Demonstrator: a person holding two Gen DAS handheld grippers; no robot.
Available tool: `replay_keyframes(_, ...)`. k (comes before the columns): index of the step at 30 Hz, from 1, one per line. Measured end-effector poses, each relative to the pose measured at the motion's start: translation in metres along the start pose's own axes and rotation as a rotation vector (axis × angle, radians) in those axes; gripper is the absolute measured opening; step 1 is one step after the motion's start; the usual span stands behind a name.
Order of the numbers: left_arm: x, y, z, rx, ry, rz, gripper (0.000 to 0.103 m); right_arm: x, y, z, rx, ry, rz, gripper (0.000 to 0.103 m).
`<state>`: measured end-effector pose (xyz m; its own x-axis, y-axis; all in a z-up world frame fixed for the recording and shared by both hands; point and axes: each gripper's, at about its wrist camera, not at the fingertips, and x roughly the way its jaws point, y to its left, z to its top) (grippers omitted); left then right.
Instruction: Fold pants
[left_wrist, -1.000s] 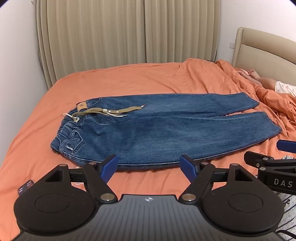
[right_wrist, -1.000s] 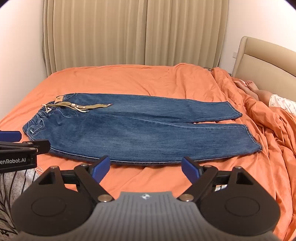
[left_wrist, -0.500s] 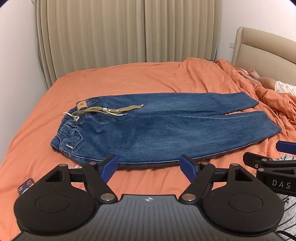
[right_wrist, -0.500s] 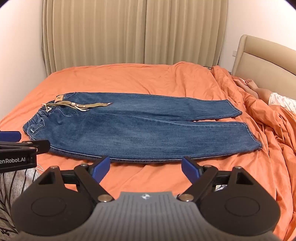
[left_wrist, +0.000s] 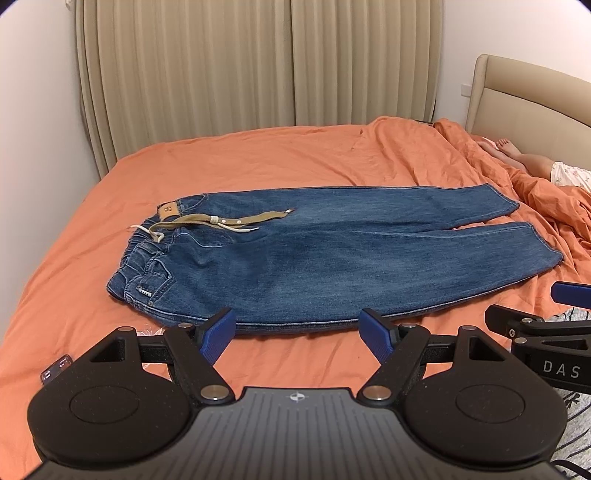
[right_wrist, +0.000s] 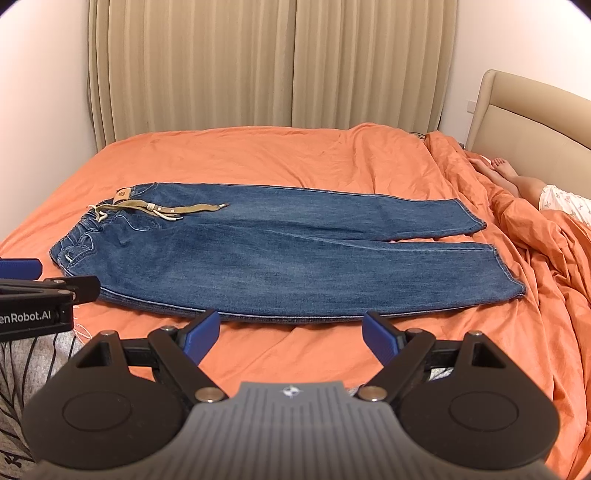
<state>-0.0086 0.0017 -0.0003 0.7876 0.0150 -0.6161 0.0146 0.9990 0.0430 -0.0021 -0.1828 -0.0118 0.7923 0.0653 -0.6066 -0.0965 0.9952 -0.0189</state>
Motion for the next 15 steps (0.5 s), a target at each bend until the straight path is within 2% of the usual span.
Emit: replay_keyframes(15,-0.0012,0.0042,0.0019,0.003,0.002,0.001,0.089,-0.0019,0.003,0.0007,-0.004,-0.002,0.007,0.081)
